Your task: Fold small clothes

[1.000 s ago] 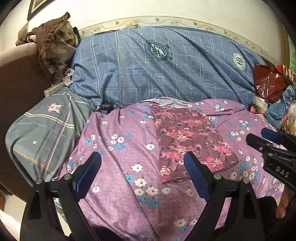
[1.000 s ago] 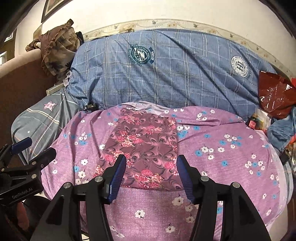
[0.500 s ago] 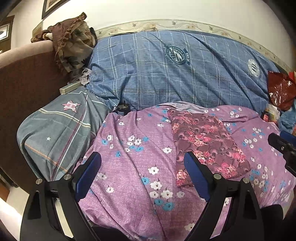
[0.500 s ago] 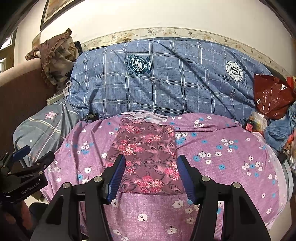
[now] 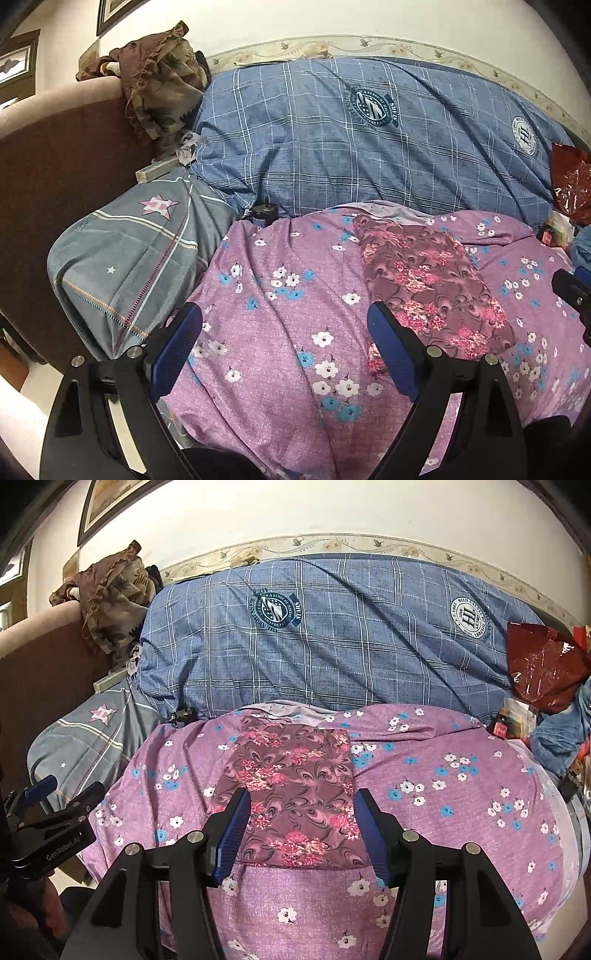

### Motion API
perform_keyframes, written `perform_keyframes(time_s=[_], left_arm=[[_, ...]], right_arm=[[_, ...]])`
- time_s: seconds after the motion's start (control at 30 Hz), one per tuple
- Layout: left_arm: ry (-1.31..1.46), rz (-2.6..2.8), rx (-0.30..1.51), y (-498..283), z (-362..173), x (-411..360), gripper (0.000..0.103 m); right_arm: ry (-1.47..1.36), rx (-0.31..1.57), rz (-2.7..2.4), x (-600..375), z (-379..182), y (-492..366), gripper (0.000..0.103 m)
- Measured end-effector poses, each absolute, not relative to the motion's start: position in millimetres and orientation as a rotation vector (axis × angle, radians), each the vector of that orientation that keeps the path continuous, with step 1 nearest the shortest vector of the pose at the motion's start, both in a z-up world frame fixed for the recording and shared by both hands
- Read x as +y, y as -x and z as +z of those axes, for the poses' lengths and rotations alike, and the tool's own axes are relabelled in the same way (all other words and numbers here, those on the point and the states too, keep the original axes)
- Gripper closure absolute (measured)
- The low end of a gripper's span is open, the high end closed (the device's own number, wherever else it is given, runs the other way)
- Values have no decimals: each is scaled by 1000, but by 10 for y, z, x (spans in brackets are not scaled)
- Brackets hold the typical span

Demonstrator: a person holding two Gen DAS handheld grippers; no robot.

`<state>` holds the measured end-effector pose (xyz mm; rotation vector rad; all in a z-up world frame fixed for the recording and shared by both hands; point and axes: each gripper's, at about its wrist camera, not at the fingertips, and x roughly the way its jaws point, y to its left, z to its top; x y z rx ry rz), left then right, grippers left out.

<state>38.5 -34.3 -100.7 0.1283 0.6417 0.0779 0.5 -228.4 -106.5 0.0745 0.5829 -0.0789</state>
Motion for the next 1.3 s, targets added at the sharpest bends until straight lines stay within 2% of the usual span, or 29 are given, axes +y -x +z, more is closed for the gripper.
perform_keyframes(time_s=[1.3], left_arm=[[-116, -39, 600, -196, -674, -537, 11]], right_arm=[[-46, 522, -86, -2240, -904, 126, 43]])
